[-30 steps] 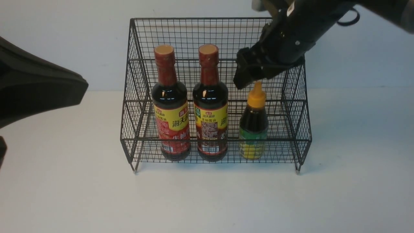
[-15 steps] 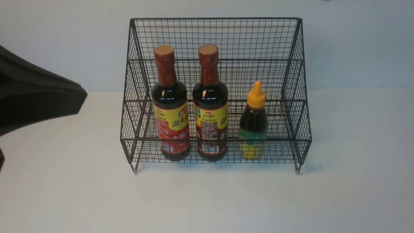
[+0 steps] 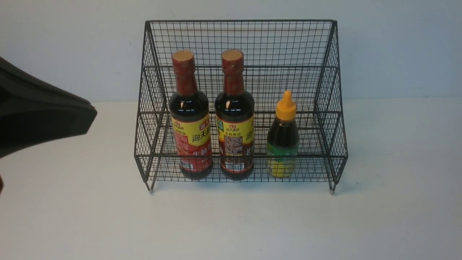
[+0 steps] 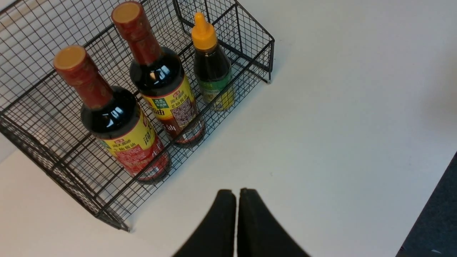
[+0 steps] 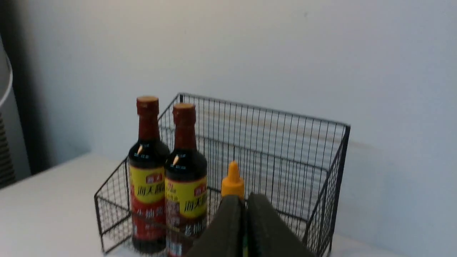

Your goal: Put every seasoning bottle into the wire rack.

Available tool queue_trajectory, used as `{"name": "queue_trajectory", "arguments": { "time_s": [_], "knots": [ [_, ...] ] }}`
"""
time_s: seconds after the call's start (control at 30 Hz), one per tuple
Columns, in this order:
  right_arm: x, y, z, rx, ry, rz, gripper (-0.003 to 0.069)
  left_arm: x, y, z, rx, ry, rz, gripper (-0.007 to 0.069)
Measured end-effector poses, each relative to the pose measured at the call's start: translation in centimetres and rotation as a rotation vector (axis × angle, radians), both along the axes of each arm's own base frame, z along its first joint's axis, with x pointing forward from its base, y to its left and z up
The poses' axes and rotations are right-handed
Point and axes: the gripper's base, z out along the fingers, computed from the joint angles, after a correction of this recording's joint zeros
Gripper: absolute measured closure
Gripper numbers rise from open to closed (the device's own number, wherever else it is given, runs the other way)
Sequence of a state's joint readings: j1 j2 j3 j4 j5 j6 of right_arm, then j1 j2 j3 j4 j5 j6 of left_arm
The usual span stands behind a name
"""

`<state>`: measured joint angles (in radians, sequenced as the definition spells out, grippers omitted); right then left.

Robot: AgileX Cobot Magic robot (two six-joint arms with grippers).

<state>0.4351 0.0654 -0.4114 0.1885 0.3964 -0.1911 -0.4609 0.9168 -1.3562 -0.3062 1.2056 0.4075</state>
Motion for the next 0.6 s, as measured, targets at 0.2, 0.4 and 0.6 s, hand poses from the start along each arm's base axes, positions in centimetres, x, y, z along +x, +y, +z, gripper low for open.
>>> {"name": "queue_trajectory", "arguments": {
  "time_s": [0.2,0.4,0.6],
  "knots": [
    [0.4,0.0,-2.8,0.014,-0.082,-0.026,0.0673,-0.2,-0.3,0.1,-0.032,0.018,-0.018,0.0629],
    [1.0,0.3,-3.0,0.009,-0.034,-0.021,0.0673,-0.1,-0.4,0.1,-0.038,0.024,-0.023,0.0629],
    [1.0,0.3,-3.2,0.002,-0.022,-0.019,0.0673,-0.1,-0.4,0.1,-0.039,0.027,-0.025,0.0629]
  ]
}}
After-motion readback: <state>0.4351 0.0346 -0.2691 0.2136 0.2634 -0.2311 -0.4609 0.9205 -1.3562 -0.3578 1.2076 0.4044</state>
